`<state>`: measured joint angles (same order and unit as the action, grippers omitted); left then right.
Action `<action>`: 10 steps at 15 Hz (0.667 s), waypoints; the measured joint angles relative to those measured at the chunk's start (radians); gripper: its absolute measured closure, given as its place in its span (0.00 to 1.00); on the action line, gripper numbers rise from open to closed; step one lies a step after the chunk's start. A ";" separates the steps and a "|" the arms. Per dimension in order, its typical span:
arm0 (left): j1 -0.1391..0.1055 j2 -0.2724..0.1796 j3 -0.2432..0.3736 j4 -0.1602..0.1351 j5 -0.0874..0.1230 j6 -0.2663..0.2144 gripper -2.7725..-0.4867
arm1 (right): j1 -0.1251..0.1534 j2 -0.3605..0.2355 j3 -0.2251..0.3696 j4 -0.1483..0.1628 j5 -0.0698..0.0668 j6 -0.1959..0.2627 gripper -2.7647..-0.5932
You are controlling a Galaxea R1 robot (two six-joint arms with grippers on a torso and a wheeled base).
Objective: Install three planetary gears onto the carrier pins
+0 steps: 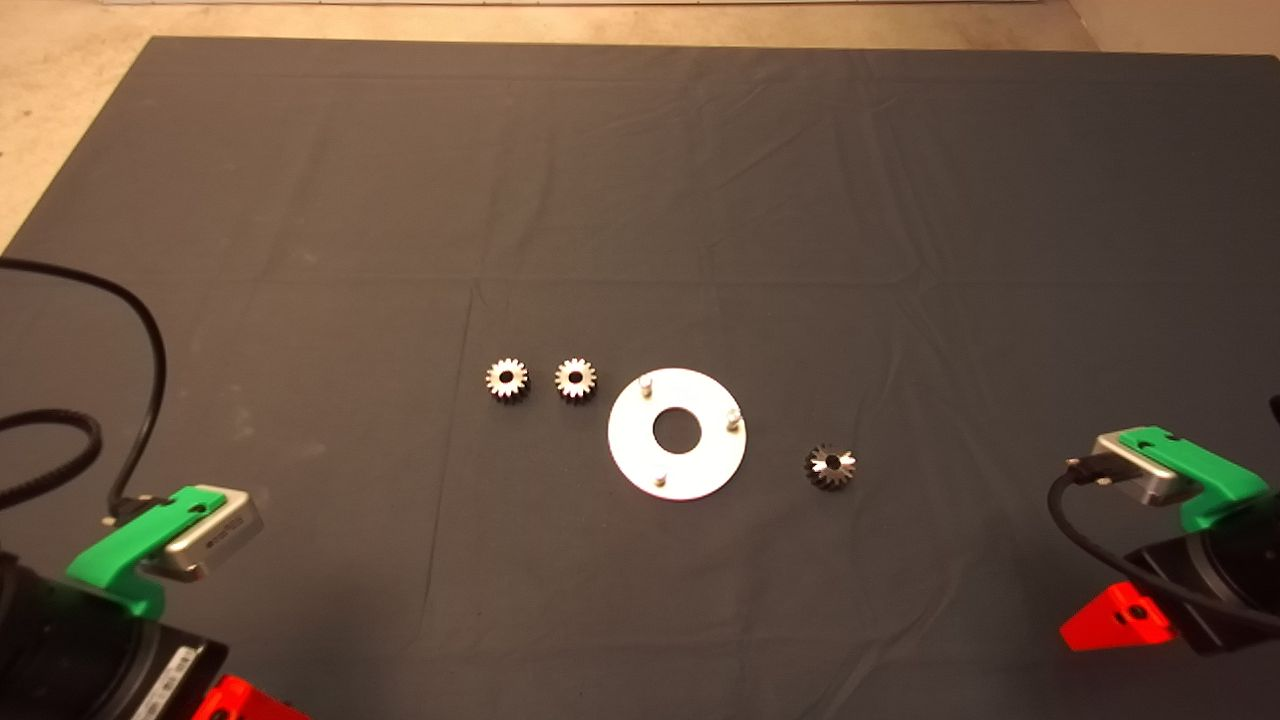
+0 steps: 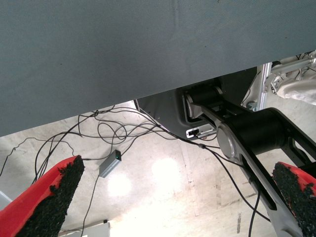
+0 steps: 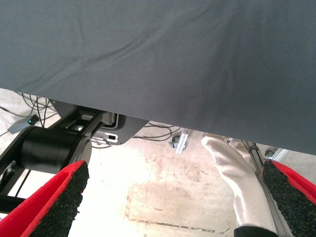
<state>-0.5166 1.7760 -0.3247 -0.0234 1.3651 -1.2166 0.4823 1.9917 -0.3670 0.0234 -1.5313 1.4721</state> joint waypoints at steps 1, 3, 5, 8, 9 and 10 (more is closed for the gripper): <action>0.000 0.000 0.000 0.000 0.000 0.000 0.00 | 0.000 0.000 0.000 0.000 0.000 0.000 0.07; 0.000 0.000 0.000 0.000 0.000 0.000 0.00 | 0.000 0.000 0.000 0.000 0.000 0.000 0.07; 0.000 0.000 0.000 0.000 0.000 0.000 0.00 | 0.000 0.000 0.000 0.000 0.000 0.000 0.07; 0.000 0.000 0.000 0.000 0.000 0.000 0.00 | 0.000 0.001 0.000 -0.027 0.000 0.000 0.07; 0.000 0.000 0.000 0.000 0.000 0.000 0.00 | 0.000 0.007 0.000 -0.061 0.000 0.000 0.07; 0.000 0.000 0.000 0.000 0.000 0.000 0.00 | -0.001 0.016 -0.001 -0.103 -0.001 0.000 0.07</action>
<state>-0.5166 1.7764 -0.3247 -0.0234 1.3651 -1.2166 0.4817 2.0082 -0.3679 -0.0793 -1.5323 1.4721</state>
